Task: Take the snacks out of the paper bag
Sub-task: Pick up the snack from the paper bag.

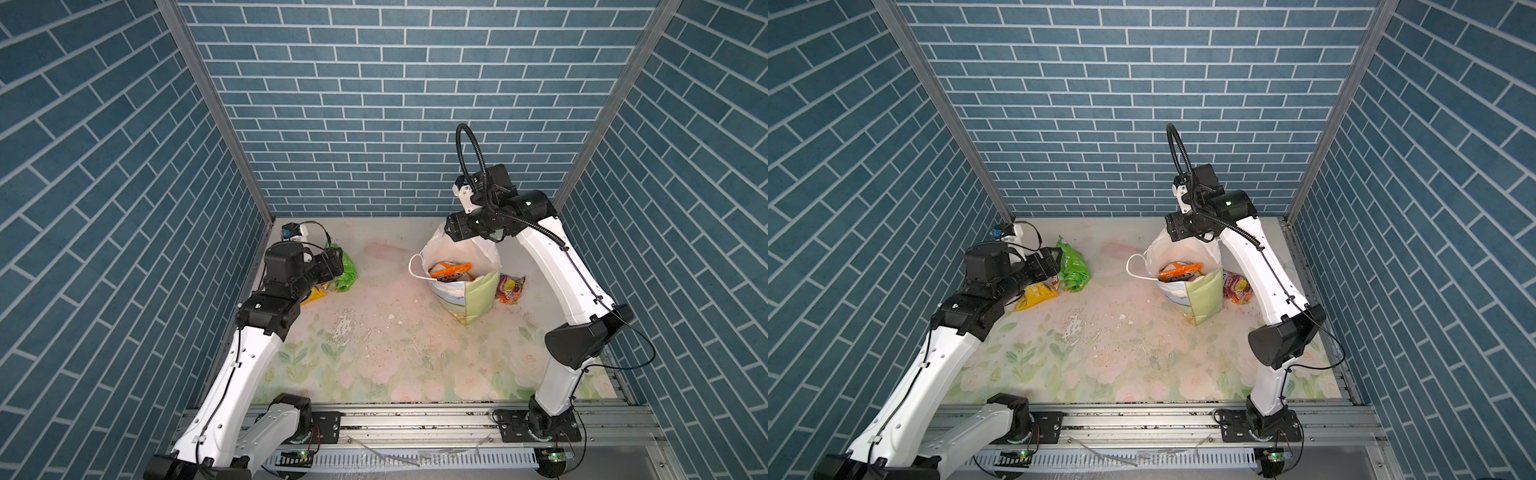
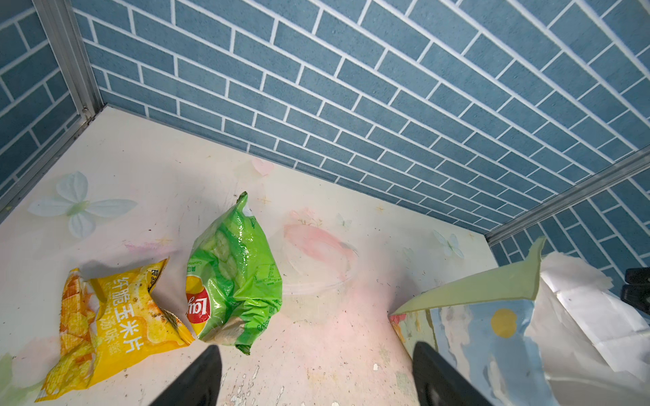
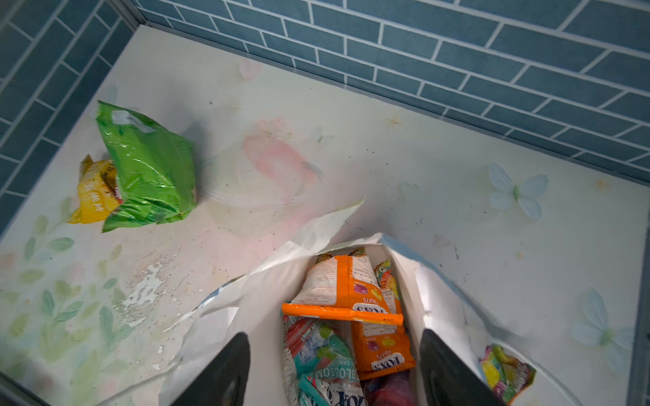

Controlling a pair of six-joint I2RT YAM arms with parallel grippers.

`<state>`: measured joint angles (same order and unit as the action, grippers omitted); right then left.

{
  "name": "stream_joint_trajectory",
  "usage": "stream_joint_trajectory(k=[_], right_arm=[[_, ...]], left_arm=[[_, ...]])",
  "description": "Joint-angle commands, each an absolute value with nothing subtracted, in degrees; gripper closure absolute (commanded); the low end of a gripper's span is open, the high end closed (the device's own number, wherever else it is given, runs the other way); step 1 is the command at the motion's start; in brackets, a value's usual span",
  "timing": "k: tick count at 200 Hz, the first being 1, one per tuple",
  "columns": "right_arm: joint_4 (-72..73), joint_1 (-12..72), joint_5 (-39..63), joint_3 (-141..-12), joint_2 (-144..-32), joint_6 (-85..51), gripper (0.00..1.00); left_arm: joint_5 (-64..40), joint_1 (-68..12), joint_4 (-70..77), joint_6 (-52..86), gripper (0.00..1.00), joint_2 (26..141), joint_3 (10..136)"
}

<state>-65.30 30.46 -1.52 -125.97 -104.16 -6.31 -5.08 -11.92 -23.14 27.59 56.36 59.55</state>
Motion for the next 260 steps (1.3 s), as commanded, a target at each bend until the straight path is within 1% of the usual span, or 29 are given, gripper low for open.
stream_joint_trajectory(k=[1, 18, 48, 68, 90, 118, 121, 140, 183, 209, 225, 239, 253, 260], right_arm=[[-67.6, 30.2, -10.5, -125.2, -99.8, -4.3, 0.19], [-68.2, 28.6, -12.5, -124.2, -98.4, -4.3, 0.18], [-69.5, 22.4, -9.0, -122.2, -96.7, -7.1, 0.16], [-69.0, 20.1, -4.5, -119.6, -95.7, -7.1, 0.14], [-70.0, 18.3, 4.5, -117.7, -96.2, -5.4, 0.15], [-69.1, 17.0, 4.7, -114.3, -96.7, -6.1, 0.15], [-68.8, 16.8, 6.3, -114.0, -96.6, -6.3, 0.15], [-66.7, 16.3, 8.8, -111.4, -96.3, -6.7, 0.16], [-63.0, 16.2, 5.9, -107.6, -97.4, -5.8, 0.2], [-59.8, 16.2, 6.0, -105.2, -97.8, -5.5, 0.27], [-57.0, 16.2, 6.6, -103.2, -97.2, -5.4, 0.35], [-54.5, 16.2, 6.3, -101.5, -96.3, -5.5, 0.45], [-52.0, 16.2, 6.2, -100.1, -95.4, -5.6, 0.6], [-51.0, 16.2, 6.2, -99.4, -95.1, -5.5, 0.66]], left_arm=[[-5.2, -12.9, -21.4, 27.4, 0.14, 57.1, 58.9], [-5.2, -13.4, -21.0, 27.5, 0.14, 57.6, 59.0], [-5.2, -14.2, -20.4, 27.5, 0.14, 58.1, 59.4], [-5.2, -14.7, -20.1, 27.9, 0.14, 57.9, 59.5], [-5.5, -15.5, -19.7, 28.3, 0.14, 57.4, 59.9], [-6.5, -16.8, -19.9, 28.3, 0.14, 56.7, 61.2], [-6.5, -16.9, -20.0, 28.4, 0.14, 56.7, 61.4], [-6.6, -17.6, -20.0, 28.5, 0.14, 56.0, 61.9], [-6.9, -18.4, -20.0, 28.5, 0.14, 54.3, 62.1], [-7.0, -18.5, -20.2, 28.6, 0.14, 54.3, 61.8], [-7.1, -18.6, -20.3, 28.7, 0.14, 54.3, 61.6], [-7.0, -18.8, -20.3, 28.8, 0.14, 54.1, 61.5], [-6.9, -19.0, -20.3, 28.8, 0.14, 54.0, 61.4], [-6.9, -18.9, -20.4, 28.8, 0.14, 54.0, 61.3]])
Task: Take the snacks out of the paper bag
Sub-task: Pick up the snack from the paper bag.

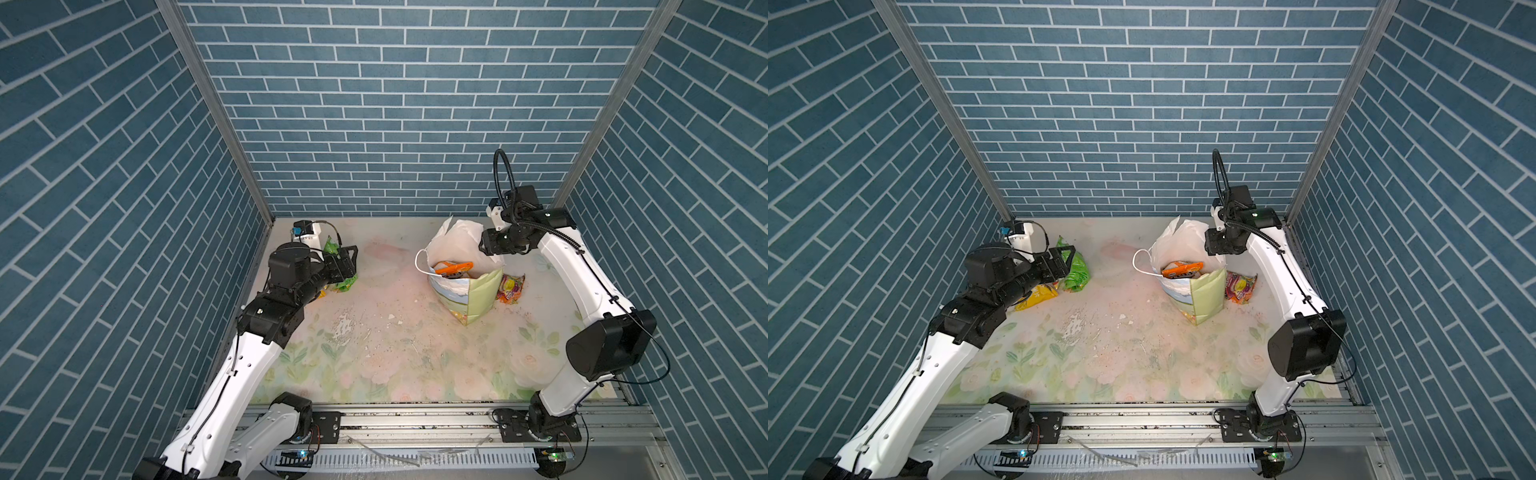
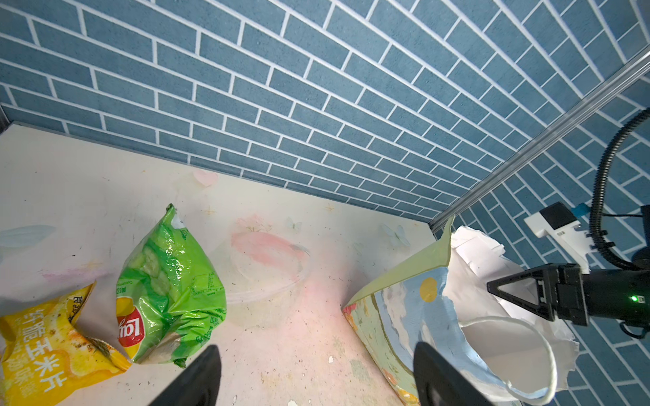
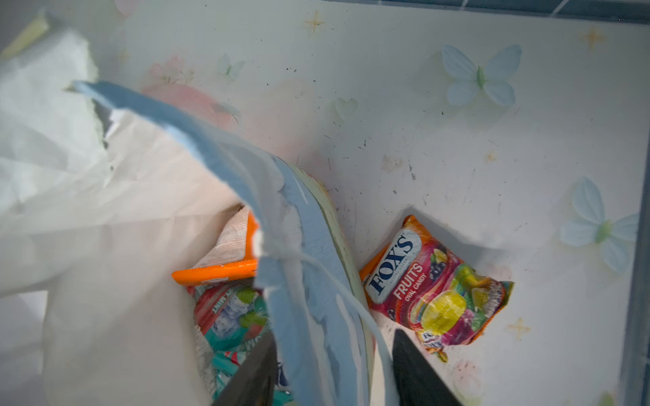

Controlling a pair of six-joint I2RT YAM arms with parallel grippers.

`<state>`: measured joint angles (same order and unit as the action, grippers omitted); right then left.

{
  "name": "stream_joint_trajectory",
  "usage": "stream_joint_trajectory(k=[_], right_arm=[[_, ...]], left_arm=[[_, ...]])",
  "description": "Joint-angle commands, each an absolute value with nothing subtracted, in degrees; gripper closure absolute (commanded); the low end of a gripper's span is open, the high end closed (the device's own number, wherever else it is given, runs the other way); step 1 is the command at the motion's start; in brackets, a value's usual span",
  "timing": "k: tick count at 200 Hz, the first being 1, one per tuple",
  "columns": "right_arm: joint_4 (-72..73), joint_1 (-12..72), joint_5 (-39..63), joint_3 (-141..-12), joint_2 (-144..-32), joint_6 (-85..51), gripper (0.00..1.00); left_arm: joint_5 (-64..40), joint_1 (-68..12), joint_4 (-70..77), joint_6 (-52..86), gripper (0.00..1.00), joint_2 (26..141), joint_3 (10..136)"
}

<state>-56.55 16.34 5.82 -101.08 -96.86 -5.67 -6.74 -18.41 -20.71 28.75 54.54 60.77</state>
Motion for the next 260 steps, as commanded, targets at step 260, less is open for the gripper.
stream_joint_trajectory(k=[260], right_arm=[[-33.2, 35.7, -13.0, -90.2, -90.1, 2.6, 1.0]], left_arm=[[-8.5, -39.2, -14.6, 27.2, 0.16, 55.9, 58.7]])
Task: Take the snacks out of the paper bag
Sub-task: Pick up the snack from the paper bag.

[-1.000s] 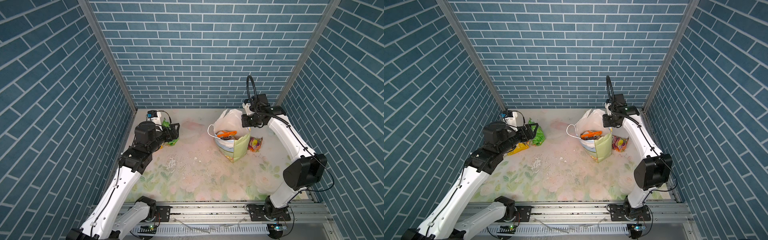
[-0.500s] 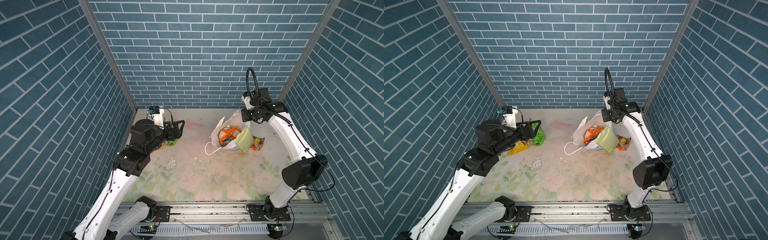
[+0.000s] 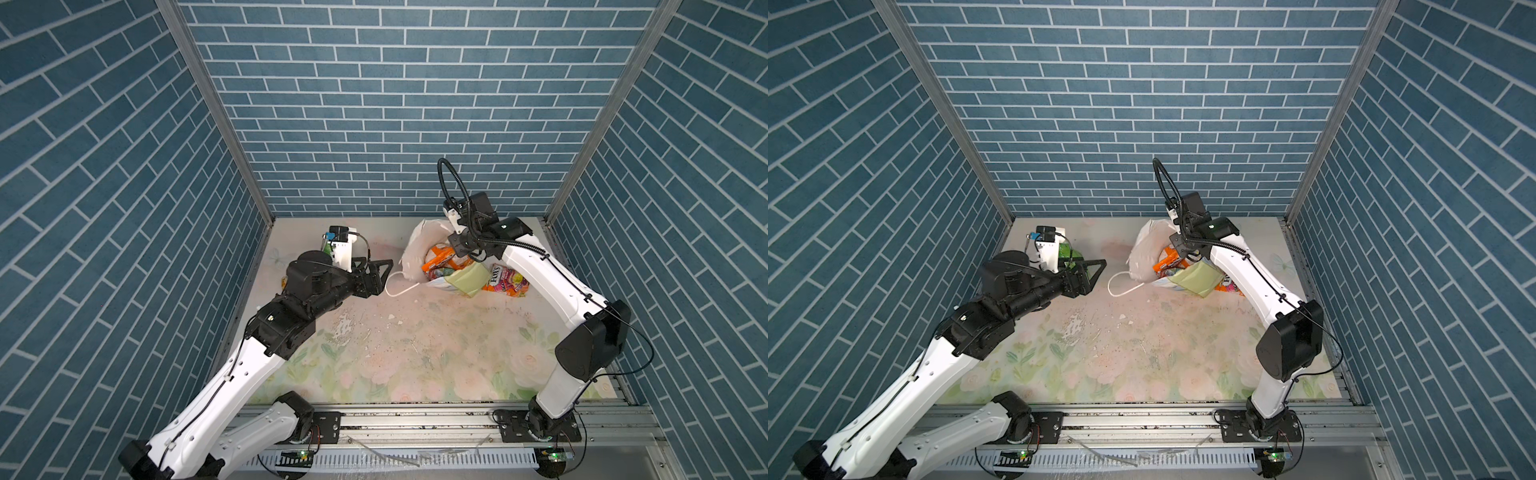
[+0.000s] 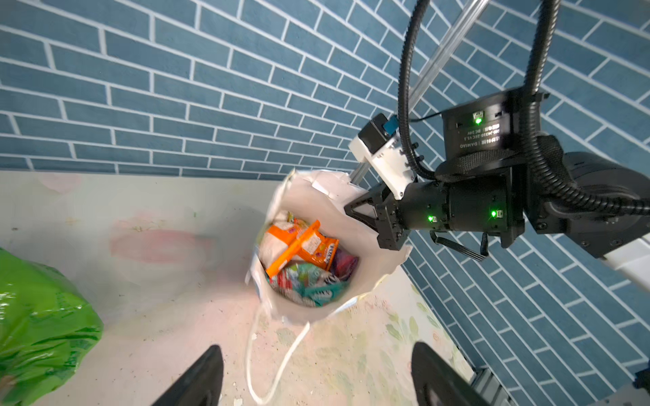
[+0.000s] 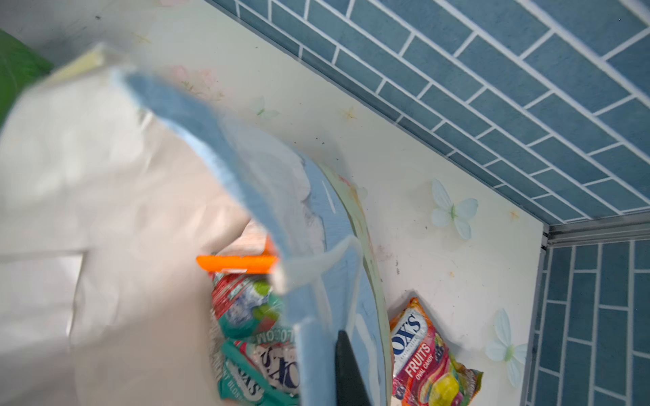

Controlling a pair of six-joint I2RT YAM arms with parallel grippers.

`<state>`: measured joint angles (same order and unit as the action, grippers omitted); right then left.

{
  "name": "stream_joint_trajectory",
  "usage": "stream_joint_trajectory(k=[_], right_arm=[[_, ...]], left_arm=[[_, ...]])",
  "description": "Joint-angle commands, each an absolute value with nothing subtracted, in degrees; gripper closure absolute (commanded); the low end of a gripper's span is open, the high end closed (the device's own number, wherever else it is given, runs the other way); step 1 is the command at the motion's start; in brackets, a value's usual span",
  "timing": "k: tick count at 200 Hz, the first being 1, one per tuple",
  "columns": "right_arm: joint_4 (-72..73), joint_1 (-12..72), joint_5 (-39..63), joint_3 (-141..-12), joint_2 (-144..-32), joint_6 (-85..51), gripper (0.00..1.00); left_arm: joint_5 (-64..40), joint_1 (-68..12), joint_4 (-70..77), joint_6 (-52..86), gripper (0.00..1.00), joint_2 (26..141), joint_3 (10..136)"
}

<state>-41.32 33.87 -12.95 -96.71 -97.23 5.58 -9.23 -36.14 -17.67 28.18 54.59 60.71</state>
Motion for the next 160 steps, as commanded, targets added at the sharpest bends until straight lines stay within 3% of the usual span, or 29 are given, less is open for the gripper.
stream_joint_trajectory(k=[1, 50, 121, 160], right_arm=[[-32.9, 35.8, -12.9, -89.7, -89.8, 2.5, 1.0], [-25.8, 39.5, -13.2, -81.0, -84.8, -1.1, 1.0], [-28.3, 46.3, -19.0, -80.7, -86.5, -2.8, 1.0], [-27.2, 47.7, -17.5, -79.3, -85.8, -7.3, 1.0]], left_arm=[[-8.5, -39.3, -14.6, 27.2, 0.17, 56.0, 58.6], [-6.7, -41.3, -14.3, 26.0, 0.18, 56.9, 55.6], [-6.4, -41.7, -13.2, 28.0, 0.21, 51.4, 49.9], [-7.2, -43.4, -11.4, 30.6, 0.23, 48.8, 45.2]])
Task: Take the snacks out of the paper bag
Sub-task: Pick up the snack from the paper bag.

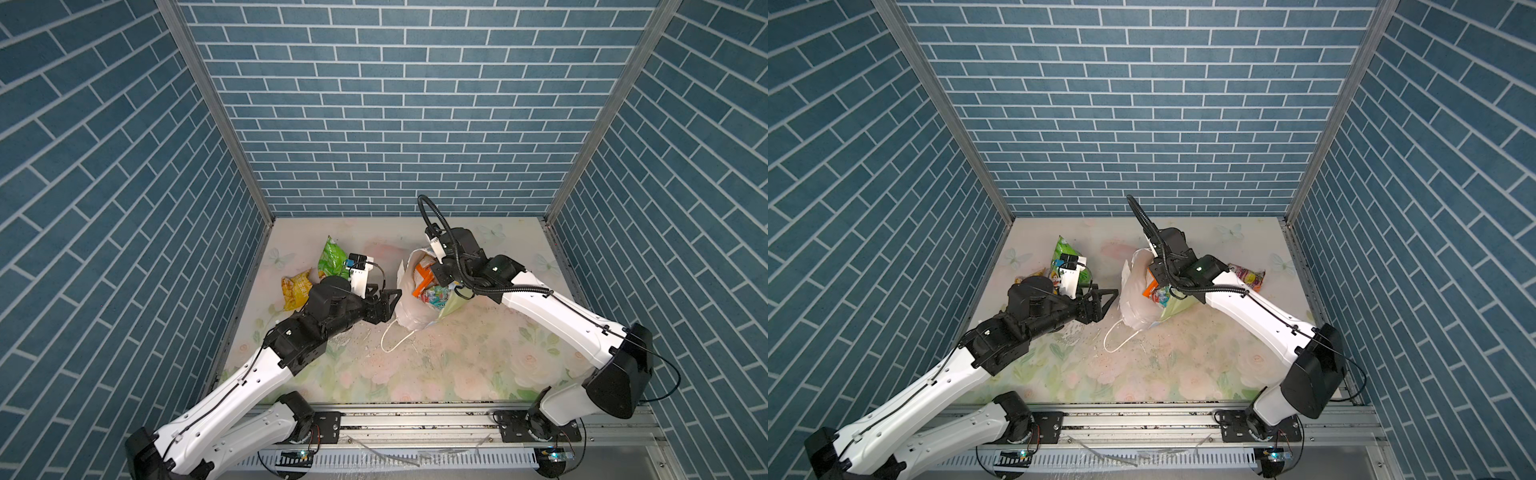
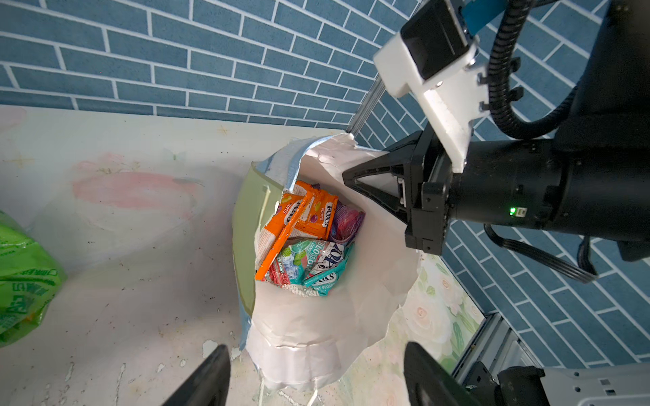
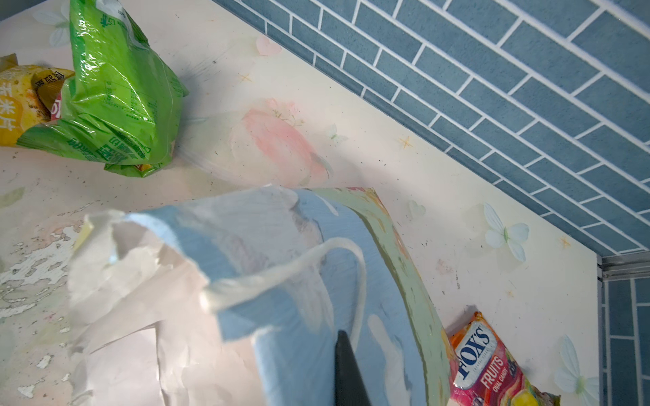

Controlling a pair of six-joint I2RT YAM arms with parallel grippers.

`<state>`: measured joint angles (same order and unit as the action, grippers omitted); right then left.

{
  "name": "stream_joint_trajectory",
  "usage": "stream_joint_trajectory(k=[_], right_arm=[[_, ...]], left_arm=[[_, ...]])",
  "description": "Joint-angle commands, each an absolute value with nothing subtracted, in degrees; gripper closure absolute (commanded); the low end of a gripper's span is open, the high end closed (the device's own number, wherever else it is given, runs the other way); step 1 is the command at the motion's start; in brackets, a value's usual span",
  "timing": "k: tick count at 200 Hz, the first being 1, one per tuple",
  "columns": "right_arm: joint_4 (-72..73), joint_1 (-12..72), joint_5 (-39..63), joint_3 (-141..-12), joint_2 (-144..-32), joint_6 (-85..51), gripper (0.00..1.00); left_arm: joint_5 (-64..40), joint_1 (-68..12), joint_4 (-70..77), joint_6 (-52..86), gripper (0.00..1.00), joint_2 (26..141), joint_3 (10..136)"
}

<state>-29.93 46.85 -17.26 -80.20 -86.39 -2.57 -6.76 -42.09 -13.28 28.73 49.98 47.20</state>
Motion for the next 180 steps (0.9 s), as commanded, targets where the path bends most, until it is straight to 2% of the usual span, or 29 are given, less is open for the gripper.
stream_joint_trajectory(k=[1, 30, 58, 180], right_arm=[[-27.1, 47.8, -17.4, -79.2, -85.7, -7.4, 1.0], [-25.4, 48.4, -16.2, -77.0, -84.3, -10.6, 1.0], [-24.5, 48.5, -14.5, -75.6, -83.1, -13.4, 1.0], [-25.6, 48.5, -9.0, -75.1, -80.9, -17.2, 1.0]], left_arm=[[-7.2, -43.4, -11.4, 30.6, 0.23, 48.7, 45.1], [-7.5, -45.4, -8.7, 32.6, 0.26, 47.4, 41.9], [-7.4, -47.3, -4.7, 34.3, 0.35, 47.3, 40.2], [0.6, -52.2, 6.9, 31.7, 0.37, 58.2, 36.8]])
